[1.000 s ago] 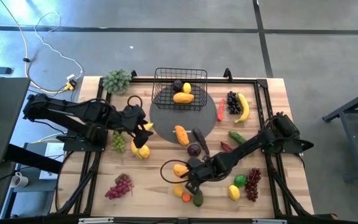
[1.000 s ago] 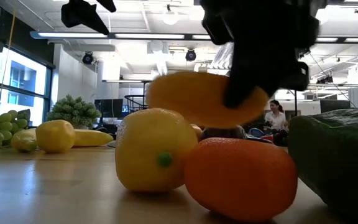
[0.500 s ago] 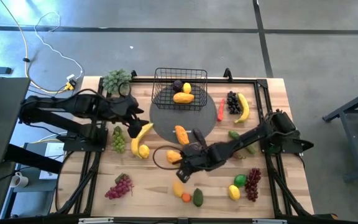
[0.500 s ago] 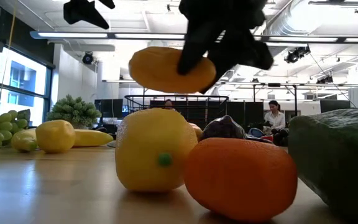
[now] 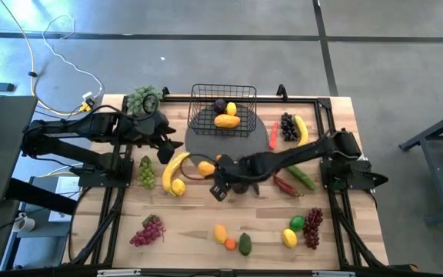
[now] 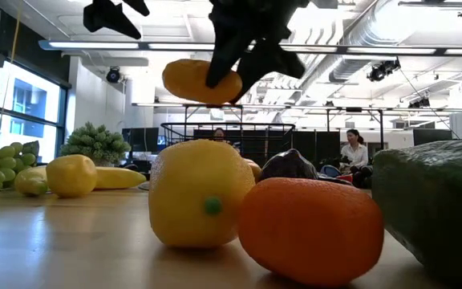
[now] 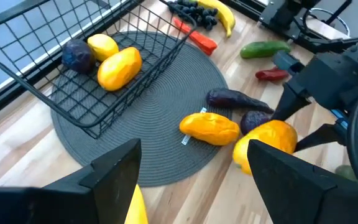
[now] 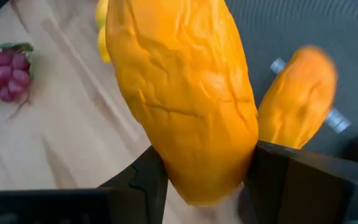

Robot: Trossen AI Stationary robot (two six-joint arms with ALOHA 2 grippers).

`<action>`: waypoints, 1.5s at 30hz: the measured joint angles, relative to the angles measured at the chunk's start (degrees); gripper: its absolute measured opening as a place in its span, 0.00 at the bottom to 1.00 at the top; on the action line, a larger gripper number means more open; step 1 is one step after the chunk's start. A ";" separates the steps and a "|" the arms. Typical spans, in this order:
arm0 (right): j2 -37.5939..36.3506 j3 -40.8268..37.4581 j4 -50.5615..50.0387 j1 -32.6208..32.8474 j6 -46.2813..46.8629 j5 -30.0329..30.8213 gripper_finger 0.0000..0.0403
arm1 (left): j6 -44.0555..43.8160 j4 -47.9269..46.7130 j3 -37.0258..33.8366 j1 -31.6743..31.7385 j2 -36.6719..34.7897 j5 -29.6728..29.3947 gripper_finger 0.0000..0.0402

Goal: Build produce basket
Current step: Put the mango into the black wire basket

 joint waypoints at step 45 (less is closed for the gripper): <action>5.19 10.42 -17.06 -42.55 -57.63 -16.96 0.35 | -2.14 0.09 0.04 20.49 0.04 -0.46 0.70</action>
